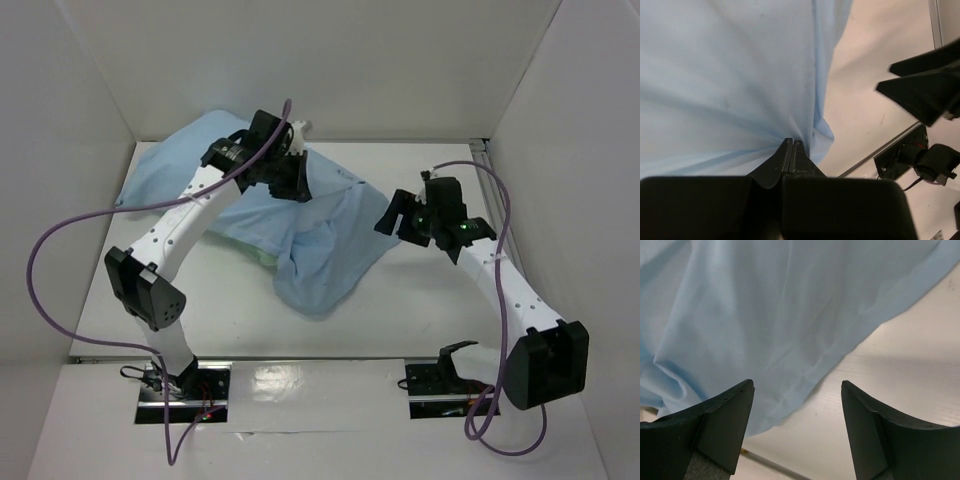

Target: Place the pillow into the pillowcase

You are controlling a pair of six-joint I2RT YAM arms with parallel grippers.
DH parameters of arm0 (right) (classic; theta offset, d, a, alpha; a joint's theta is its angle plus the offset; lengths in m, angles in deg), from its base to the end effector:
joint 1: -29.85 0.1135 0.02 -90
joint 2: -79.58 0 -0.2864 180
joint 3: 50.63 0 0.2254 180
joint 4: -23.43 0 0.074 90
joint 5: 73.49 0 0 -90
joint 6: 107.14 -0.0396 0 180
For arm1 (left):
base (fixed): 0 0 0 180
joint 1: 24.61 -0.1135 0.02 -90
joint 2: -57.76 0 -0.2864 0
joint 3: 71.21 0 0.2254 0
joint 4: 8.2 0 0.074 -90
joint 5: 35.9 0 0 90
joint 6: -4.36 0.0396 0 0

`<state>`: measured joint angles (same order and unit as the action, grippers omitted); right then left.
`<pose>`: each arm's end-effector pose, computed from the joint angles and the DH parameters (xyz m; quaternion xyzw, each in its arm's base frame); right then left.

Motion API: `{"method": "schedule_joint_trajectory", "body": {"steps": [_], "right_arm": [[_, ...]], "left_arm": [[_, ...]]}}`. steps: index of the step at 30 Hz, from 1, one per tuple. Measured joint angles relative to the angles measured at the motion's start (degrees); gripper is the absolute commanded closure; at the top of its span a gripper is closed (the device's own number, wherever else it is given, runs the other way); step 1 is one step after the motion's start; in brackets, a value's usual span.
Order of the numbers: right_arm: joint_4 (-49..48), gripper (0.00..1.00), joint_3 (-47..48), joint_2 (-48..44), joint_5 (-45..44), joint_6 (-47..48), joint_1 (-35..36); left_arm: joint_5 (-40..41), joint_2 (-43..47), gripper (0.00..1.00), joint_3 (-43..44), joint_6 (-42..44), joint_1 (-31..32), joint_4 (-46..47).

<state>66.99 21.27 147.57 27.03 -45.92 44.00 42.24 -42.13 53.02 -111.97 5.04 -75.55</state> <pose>0.2159 0.0619 0.3223 0.0761 0.8988 0.2322 0.3639 0.3062 -0.1837 0.4116 0.0676 0.9106 -0.2698 0.3057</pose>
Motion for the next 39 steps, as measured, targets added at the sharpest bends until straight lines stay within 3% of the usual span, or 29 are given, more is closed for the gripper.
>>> {"method": "schedule_joint_trajectory", "body": {"steps": [5,9,15,17,19,22,26,32,35,37,39], "right_arm": [[0.2,0.18,-2.5,1.6,5.3,-0.8,-0.1],[-1.1,0.18,-1.7,2.3,6.1,-1.7,0.1],[-3.6,0.18,7.2,10.1,3.4,-2.8,0.8],[-4.3,0.24,9.8,13.4,1.4,-3.1,1.4],[-4.3,0.44,13.1,17.5,-0.9,-3.3,2.4],[-3.8,1.0,17.2,23.0,-4.6,-3.0,4.7],[-1.7,1.0,17.5,23.0,-10.2,-3.6,7.4],[3.0,1.0,18.5,14.6,-15.1,-3.2,7.7],[4.8,0.93,19.7,12.0,-15.9,-2.5,6.9],[6.0,1.0,19.7,11.5,-15.9,-1.8,6.2],[6.7,1.0,18.6,11.5,-15.3,-1.4,5.2]], "left_arm": [[1.3,-6.1,1.0,8.0,3.7,5.7,-3.1],[3.0,-7.0,1.0,7.6,4.1,8.2,-5.5],[4.2,-6.6,1.0,5.6,3.7,8.2,-5.6],[4.2,-6.6,1.0,5.3,3.7,8.2,-5.6],[4.2,-6.6,1.0,5.3,3.6,8.2,-5.5],[4.2,-6.5,1.0,5.3,3.6,8.2,-5.5],[4.2,-6.5,1.0,5.3,3.6,8.2,-5.5],[4.2,-6.5,1.0,5.3,3.5,8.2,-5.5],[4.2,-6.6,1.0,5.3,3.5,8.1,-5.5],[4.2,-6.8,1.0,5.3,3.5,8.0,-5.5],[4.2,-7.0,1.0,5.3,3.4,8.0,-5.4]]}}
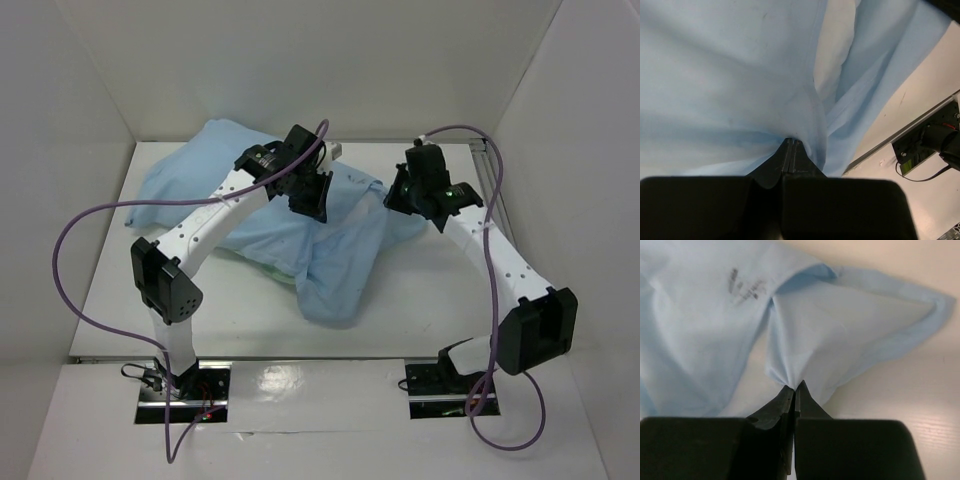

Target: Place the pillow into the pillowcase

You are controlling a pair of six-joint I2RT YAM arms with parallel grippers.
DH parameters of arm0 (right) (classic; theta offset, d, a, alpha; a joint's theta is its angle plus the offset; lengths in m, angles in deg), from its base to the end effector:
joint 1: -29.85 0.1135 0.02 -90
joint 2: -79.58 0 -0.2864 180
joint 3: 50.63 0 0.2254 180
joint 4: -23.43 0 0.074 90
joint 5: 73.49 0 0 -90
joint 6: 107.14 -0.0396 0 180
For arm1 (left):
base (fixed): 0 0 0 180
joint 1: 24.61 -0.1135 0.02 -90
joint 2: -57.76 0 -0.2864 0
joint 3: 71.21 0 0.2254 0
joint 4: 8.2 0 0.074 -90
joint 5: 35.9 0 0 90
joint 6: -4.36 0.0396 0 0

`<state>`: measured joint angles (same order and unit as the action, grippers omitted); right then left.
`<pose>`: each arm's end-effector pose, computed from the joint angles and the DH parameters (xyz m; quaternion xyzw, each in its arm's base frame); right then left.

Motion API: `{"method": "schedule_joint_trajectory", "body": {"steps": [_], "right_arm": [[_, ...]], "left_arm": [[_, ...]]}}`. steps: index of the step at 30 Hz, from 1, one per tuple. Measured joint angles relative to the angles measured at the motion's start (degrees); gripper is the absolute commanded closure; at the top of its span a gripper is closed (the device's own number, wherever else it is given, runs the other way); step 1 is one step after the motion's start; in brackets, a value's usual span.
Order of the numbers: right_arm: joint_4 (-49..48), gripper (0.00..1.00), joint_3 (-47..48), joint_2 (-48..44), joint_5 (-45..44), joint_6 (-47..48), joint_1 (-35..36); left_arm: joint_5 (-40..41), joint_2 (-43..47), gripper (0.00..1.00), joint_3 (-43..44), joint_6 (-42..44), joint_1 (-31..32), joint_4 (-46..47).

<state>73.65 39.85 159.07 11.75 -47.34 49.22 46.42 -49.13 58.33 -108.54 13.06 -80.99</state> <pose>0.2623 0.0887 0.3663 0.1029 0.8970 0.1455 0.4046 0.3006 -0.2387 0.3874 0.1432 0.9273 -0.2259 0.2619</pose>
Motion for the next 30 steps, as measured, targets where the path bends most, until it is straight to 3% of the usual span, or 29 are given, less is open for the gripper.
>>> {"method": "schedule_joint_trajectory", "body": {"steps": [1,2,4,5,6,7,8,22,30], "right_arm": [[-0.2,0.95,-1.2,0.0,0.5,0.1,-0.7],[-0.2,0.69,-2.6,-0.1,1.3,0.1,-1.4],[-0.5,0.64,-6.0,-0.1,3.5,0.4,-2.9],[-0.5,0.65,-7.5,-0.1,4.9,0.4,-3.5],[-0.5,0.86,-9.0,-0.1,6.4,0.4,-3.9],[-0.5,0.97,-10.1,-0.1,7.5,0.8,-4.4],[-0.5,1.0,-10.8,-0.1,8.6,0.5,-4.6],[-5.0,1.0,-10.7,-1.2,18.8,0.2,-4.8],[-11.8,1.0,-4.4,-1.2,26.1,-1.9,-3.0]], "left_arm": [[0.0,-0.1,1.0,0.0,0.0,0.0,0.0],[-0.1,-0.1,1.0,0.0,0.0,0.0,0.1],[-0.1,-0.1,1.0,0.0,0.0,0.0,0.2],[-0.1,-0.1,1.0,0.0,0.0,0.0,0.4],[-0.1,-0.1,1.0,0.0,0.0,0.0,0.5],[-0.1,-0.1,1.0,0.0,0.0,0.0,0.5],[-0.1,-0.1,1.0,0.0,0.0,0.0,0.5],[-0.8,-0.1,1.0,0.0,0.0,0.0,0.9],[-1.9,-0.4,1.0,0.6,-1.2,-0.1,0.7]]}}
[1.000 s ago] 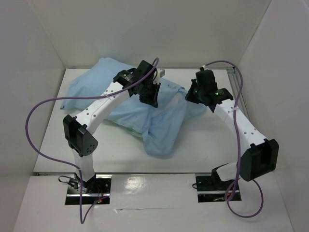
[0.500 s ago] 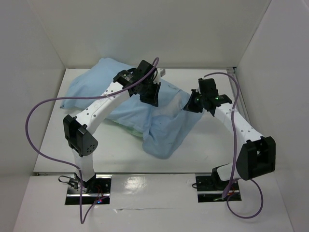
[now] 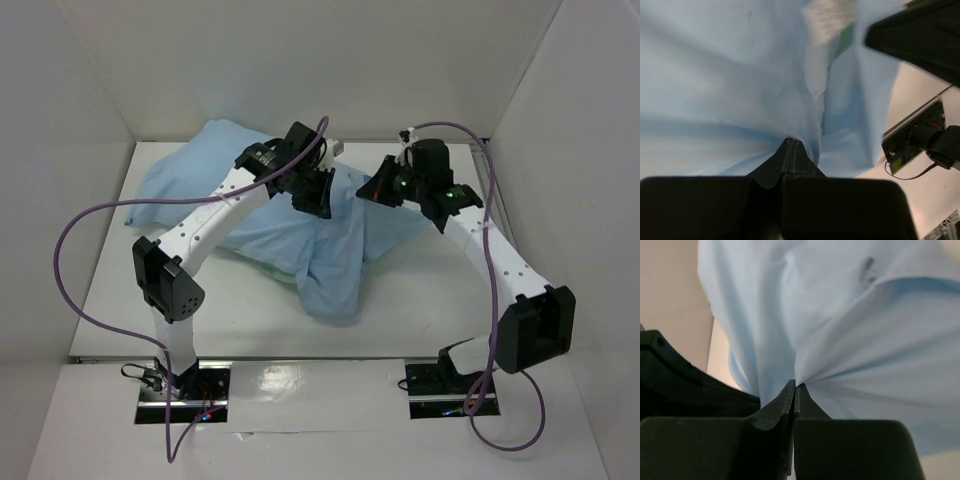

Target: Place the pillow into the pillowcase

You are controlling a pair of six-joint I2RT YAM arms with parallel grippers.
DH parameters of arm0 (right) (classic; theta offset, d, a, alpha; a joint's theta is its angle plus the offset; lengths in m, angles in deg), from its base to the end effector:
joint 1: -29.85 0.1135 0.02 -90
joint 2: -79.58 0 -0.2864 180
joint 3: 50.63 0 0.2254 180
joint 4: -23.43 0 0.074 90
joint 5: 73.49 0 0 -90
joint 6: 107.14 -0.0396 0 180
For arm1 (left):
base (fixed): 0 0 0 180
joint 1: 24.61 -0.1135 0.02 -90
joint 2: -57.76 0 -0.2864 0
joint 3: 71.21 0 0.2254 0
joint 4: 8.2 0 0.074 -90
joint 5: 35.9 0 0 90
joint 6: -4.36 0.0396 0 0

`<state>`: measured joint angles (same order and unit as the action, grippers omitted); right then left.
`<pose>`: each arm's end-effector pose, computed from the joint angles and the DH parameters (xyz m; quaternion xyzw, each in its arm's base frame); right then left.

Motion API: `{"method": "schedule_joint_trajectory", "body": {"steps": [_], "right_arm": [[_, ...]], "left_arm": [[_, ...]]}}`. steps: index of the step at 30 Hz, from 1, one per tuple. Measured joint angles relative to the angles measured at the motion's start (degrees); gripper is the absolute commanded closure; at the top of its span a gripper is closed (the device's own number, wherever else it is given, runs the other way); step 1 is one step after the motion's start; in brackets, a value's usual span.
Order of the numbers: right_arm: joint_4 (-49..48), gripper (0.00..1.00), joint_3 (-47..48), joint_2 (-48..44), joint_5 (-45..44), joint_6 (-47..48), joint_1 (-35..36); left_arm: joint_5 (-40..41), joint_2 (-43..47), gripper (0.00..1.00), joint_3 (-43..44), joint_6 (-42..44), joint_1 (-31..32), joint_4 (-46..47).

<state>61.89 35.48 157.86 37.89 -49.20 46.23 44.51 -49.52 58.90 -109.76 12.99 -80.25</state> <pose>0.2651 0.0930 0.3681 0.0254 0.8582 0.3466 0.3777 0.3023 -0.2411 0.3888 0.1385 0.9242 -0.2453 0.2578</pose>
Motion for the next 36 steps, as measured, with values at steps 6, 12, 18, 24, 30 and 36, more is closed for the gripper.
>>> {"method": "schedule_joint_trajectory", "body": {"steps": [6,12,18,24,30,36], "right_arm": [[-6.4,1.0,2.7,9.1,-1.0,-2.7,2.9],[-4.4,1.0,9.4,13.6,-6.5,-2.3,0.2],[0.6,0.36,22.5,19.1,-7.6,2.6,-6.4],[4.9,0.12,20.3,14.7,-14.6,8.4,-7.9],[9.6,0.1,0.6,-6.6,-22.6,7.9,-7.1],[13.9,0.05,-13.2,-17.6,-27.0,4.8,7.3]], "left_arm": [[-3.3,-3.7,1.0,6.9,-3.1,-0.4,0.9],[-5.8,-12.7,0.65,19.1,-7.4,-0.1,2.9],[-8.6,-15.6,0.1,20.6,-6.9,-0.6,4.9],[-1.5,-0.3,0.15,3.5,-5.9,-9.5,4.4],[12.8,24.8,0.1,-22.2,-11.0,-29.3,4.2],[19.3,39.0,0.01,-44.2,-19.1,-39.0,2.1]]}}
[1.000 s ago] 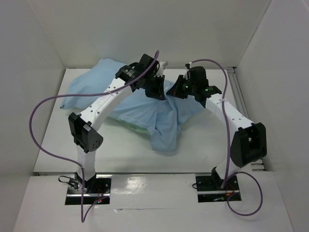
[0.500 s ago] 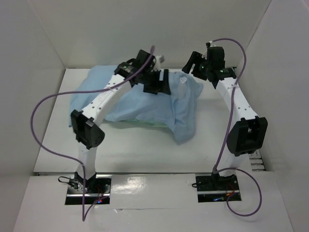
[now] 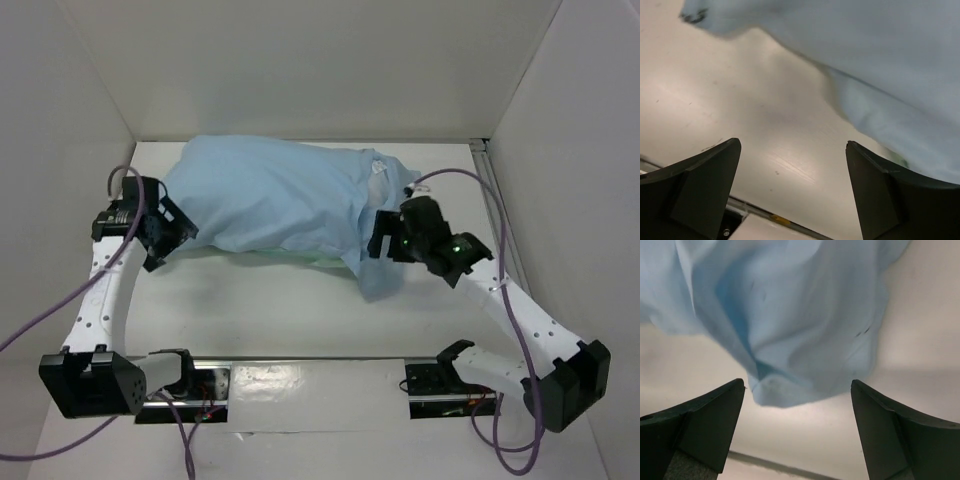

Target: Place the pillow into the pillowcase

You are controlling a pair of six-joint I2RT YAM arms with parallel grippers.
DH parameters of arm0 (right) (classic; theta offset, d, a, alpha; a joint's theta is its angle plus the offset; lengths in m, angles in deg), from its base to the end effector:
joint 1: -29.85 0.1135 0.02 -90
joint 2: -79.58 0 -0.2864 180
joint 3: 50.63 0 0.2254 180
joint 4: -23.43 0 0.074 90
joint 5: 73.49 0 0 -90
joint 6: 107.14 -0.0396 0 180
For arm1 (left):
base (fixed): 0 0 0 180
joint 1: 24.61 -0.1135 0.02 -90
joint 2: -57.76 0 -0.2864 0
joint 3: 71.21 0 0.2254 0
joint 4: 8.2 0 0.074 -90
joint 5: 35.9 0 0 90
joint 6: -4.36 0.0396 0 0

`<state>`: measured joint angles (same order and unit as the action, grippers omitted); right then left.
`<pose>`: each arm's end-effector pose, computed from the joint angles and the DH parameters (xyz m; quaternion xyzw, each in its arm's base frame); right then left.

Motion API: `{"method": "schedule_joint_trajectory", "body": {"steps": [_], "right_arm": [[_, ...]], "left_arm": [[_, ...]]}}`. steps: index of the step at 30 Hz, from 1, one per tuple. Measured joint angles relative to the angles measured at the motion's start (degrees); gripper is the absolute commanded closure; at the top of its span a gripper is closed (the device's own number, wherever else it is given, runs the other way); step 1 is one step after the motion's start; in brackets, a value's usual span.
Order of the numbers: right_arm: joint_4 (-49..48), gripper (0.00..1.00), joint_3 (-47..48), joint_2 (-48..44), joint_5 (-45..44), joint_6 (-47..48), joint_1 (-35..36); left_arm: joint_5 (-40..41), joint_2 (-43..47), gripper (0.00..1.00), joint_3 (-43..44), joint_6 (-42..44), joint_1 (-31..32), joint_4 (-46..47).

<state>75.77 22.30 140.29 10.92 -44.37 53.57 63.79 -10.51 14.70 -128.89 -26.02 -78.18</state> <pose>0.1727 0.0717 0.3379 0.0483 0.9046 0.1412 0.3992 0.1976 0.0115 0.3584 -0.3835 0.8620 -0.0402 0.3290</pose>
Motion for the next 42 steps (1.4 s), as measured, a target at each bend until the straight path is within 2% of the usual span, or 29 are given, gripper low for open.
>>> {"method": "schedule_joint_trajectory", "body": {"steps": [4,6,10,13,17,27,28,31,32,33,36,37,42], "right_arm": [[2.8,0.03,-3.7,1.3,-5.2,-3.7,13.5],[3.4,0.03,-3.7,2.4,-7.5,-5.1,17.3],[3.3,0.02,-3.7,4.1,-10.3,-6.4,19.2],[3.2,0.02,-3.7,4.4,-11.1,-6.6,19.2],[3.8,0.01,-3.7,4.2,-12.9,-7.0,19.8],[5.7,0.01,-8.0,-1.0,-15.5,-13.0,20.2],[5.8,0.01,-8.6,-1.4,-15.4,-13.7,20.2],[5.7,0.01,-10.3,-1.5,-14.7,-15.2,20.2],[5.7,0.01,-10.7,-1.5,-14.5,-15.6,20.2],[5.7,0.01,-11.1,-1.4,-14.2,-15.9,20.2],[5.5,0.01,-11.4,-0.3,-14.0,-16.3,20.4],[5.4,0.01,-11.5,0.5,-14.0,-16.4,20.7],[4.3,0.01,-11.5,5.7,-15.1,-16.5,22.3]], "left_arm": [[0.4,1.2,0.01,-6.6,-3.1,-11.1,-0.2],[-1.0,1.3,0.01,-8.2,-3.8,-16.7,1.1],[-5.7,0.7,0.01,-11.7,-4.9,-27.9,6.1],[-11.5,-3.6,0.01,-12.8,-5.2,-34.7,10.8],[-19.1,-12.2,0.01,-13.1,-5.8,-37.8,18.5],[-33.3,-23.8,0.02,-13.2,-6.5,-36.7,31.1],[-33.7,-24.5,0.05,-13.2,-6.5,-36.4,31.6],[-35.4,-25.2,0.29,-13.2,-6.6,-35.2,33.3],[-35.9,-25.2,0.41,-13.2,-6.5,-34.9,34.0],[-36.4,-25.1,0.65,-13.1,-6.7,-34.6,34.6],[-37.6,-25.2,0.95,-13.0,-6.7,-34.1,36.3],[-37.8,-25.1,1.0,-12.9,-6.7,-34.1,36.6],[-38.7,-24.7,1.0,-12.6,-6.4,-34.0,36.7]]}}
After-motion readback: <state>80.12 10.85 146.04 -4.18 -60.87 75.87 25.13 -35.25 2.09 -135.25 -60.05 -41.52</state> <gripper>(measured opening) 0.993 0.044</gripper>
